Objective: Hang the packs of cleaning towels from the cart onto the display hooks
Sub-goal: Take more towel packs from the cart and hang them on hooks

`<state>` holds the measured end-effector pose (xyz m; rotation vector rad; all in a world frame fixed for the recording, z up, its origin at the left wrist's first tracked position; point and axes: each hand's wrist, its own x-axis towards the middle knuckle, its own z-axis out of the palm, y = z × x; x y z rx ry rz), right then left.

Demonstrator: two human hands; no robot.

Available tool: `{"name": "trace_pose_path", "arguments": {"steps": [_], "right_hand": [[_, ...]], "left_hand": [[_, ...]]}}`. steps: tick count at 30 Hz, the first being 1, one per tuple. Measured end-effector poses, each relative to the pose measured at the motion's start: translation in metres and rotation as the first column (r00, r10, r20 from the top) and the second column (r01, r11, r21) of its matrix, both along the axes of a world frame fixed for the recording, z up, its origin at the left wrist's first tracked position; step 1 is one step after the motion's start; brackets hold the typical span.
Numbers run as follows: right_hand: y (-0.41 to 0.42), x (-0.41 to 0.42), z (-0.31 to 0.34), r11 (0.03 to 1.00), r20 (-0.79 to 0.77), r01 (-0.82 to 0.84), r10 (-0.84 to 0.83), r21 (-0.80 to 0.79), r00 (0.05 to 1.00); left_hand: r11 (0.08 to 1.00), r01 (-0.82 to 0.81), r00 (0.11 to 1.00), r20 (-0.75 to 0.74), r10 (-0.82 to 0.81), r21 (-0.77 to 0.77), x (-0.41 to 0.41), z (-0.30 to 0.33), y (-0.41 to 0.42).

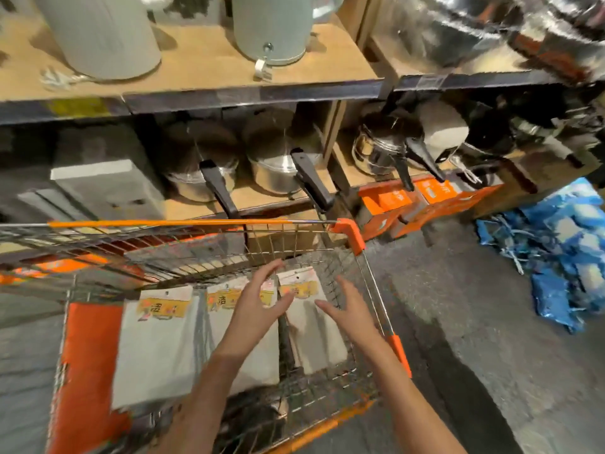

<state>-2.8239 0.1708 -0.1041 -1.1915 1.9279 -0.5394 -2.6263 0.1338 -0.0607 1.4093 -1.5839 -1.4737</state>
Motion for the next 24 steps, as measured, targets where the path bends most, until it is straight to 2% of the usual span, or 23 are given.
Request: {"name": "trace_pose_path", "arguments": {"steps": [6, 9, 13, 16, 20, 24], "right_hand": [[-0.044, -0.01, -0.11, 0.982, 0.136, 0.12, -0.14, 0.144, 0.981], [-0.063, -0.018, -0.171, 0.967, 0.106, 0.125, -0.152, 0.224, 0.983], [-0.079, -0.026, -0.223, 0.965, 0.038, 0.145, -0.157, 0.221, 0.987], [-0.082, -0.023, -0.243, 0.953, 0.073, 0.216, -0.236, 0.211, 0.969], [-0.079, -0.009, -0.248, 0.942, -0.106, 0.283, -0.267, 0.181, 0.958], [-0.076, 0.004, -0.25, 0.932, 0.008, 0.257, -0.268, 0.256, 0.963]], "left_hand": [[0.991, -0.056, 0.997, 0.057, 0.05, 0.119, 0.003, -0.08, -0.002], [0.976, -0.131, 0.989, 0.096, 0.116, 0.175, 0.01, -0.122, -0.002], [0.962, -0.16, 0.983, 0.128, 0.134, 0.222, 0.013, -0.164, -0.005], [0.957, -0.196, 0.976, 0.137, 0.17, 0.212, 0.017, -0.185, -0.007], [0.948, -0.219, 0.969, 0.164, 0.184, 0.232, 0.021, -0.202, -0.007], [0.927, -0.246, 0.963, 0.181, 0.2, 0.285, 0.023, -0.208, -0.002]]}}
